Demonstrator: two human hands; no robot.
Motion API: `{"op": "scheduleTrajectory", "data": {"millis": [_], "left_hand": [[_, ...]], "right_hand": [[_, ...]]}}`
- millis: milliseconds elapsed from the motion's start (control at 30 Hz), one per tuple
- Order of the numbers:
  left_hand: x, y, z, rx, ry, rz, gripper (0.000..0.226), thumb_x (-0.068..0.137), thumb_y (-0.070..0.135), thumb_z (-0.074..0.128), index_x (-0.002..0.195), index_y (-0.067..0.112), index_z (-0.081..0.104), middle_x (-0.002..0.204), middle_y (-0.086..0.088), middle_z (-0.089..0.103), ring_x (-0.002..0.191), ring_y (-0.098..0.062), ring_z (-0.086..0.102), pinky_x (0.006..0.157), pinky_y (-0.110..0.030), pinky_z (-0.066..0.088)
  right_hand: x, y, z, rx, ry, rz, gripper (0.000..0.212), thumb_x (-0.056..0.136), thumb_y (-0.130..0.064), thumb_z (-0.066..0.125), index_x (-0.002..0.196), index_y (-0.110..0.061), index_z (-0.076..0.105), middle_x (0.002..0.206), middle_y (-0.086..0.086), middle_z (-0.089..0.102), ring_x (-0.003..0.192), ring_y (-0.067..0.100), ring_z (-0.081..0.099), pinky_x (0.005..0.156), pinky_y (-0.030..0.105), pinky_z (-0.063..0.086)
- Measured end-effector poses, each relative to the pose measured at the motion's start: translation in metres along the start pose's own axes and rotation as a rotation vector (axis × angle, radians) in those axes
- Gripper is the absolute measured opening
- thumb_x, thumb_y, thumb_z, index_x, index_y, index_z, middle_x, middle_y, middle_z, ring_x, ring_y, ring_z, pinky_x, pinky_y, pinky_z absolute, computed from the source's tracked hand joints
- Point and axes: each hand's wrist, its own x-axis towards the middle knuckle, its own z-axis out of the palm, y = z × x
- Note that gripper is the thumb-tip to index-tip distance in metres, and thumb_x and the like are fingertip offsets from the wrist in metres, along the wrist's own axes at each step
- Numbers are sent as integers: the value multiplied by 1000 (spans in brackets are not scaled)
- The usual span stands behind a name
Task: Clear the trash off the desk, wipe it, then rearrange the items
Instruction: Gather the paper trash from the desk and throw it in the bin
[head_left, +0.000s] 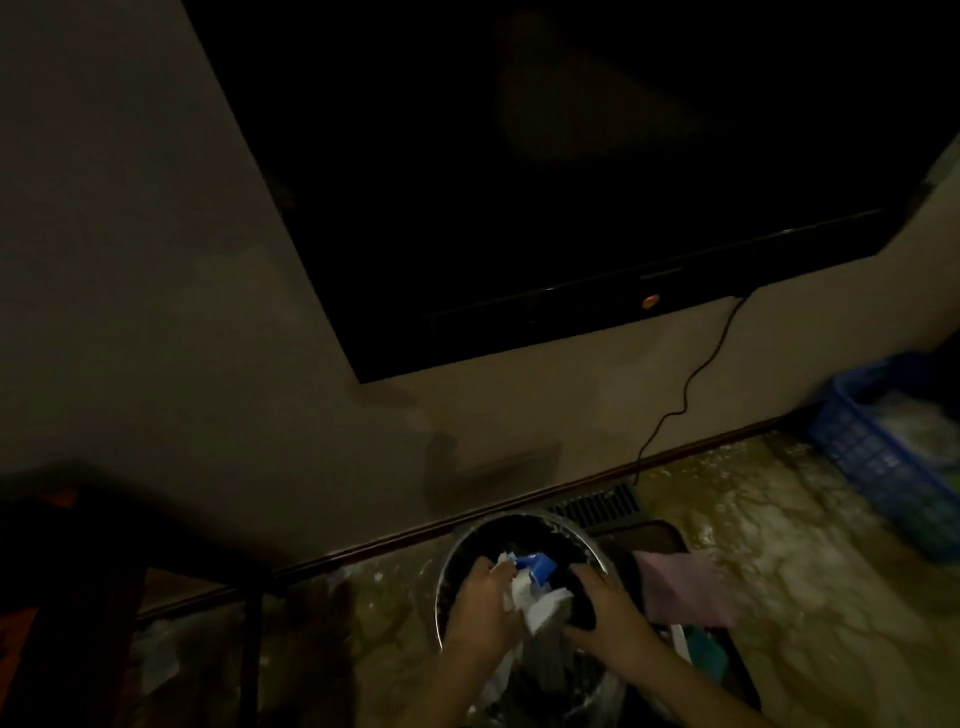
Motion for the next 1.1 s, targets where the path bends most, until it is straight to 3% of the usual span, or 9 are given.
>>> {"op": "scheduleTrajectory", "data": {"millis": [133, 300, 500, 733, 867, 1000, 1100], "left_hand": [[19, 3, 18, 47, -63, -18, 51, 93, 30, 53, 142, 20, 43, 143, -7, 37, 129, -21, 45, 107, -25, 33], [47, -6, 35, 228, -59, -49, 60, 95, 28, 49, 149, 22, 22, 145, -5, 29, 129, -24, 39, 105, -33, 37], [68, -35, 65, 336, -201, -137, 79, 90, 25, 58, 152, 21, 8, 151, -7, 19, 134, -28, 31, 107, -40, 37], [70, -49, 87, 272, -125, -157, 73, 95, 30, 51, 151, 16, 6, 150, -10, 19, 131, -26, 38, 103, -35, 42], [64, -41, 72, 241, -124, -125, 85, 87, 31, 63, 150, 20, 7, 147, -9, 18, 129, -28, 39, 101, -36, 43], [58, -38, 57, 239, -87, -16, 79, 83, 21, 65, 145, 31, 17, 143, -4, 21, 122, -26, 44, 89, -37, 50], [46, -33, 44, 221, -11, 9, 79, 78, 29, 71, 141, 32, 22, 141, 0, 23, 121, -20, 45, 86, -32, 51]], "right_hand": [[-7, 7, -3, 15, 13, 28, 66, 83, -25, 67, 134, -35, 25, 148, 3, 33, 134, 18, 37, 106, 22, 30], [0, 10, -4, 63, 24, 82, 77, 82, -24, 69, 144, -29, 24, 152, 0, 27, 138, 17, 31, 114, 29, 27], [12, 11, 10, 23, -3, 76, 75, 83, -22, 66, 144, -30, 23, 149, 1, 25, 139, 20, 27, 115, 33, 25], [16, 13, 18, -29, -30, 33, 73, 86, -19, 64, 145, -25, 22, 141, 1, 37, 128, 18, 39, 101, 25, 35], [14, 9, 21, -79, -5, 23, 68, 86, -21, 63, 143, -24, 25, 135, 2, 41, 119, 18, 45, 92, 25, 40], [12, 6, 17, -61, 19, 6, 66, 86, -22, 64, 141, -22, 28, 134, 3, 45, 122, 17, 46, 96, 23, 39], [7, 4, 8, 4, 32, 6, 70, 82, -19, 66, 141, -24, 28, 135, 3, 45, 125, 17, 44, 101, 25, 39]]}}
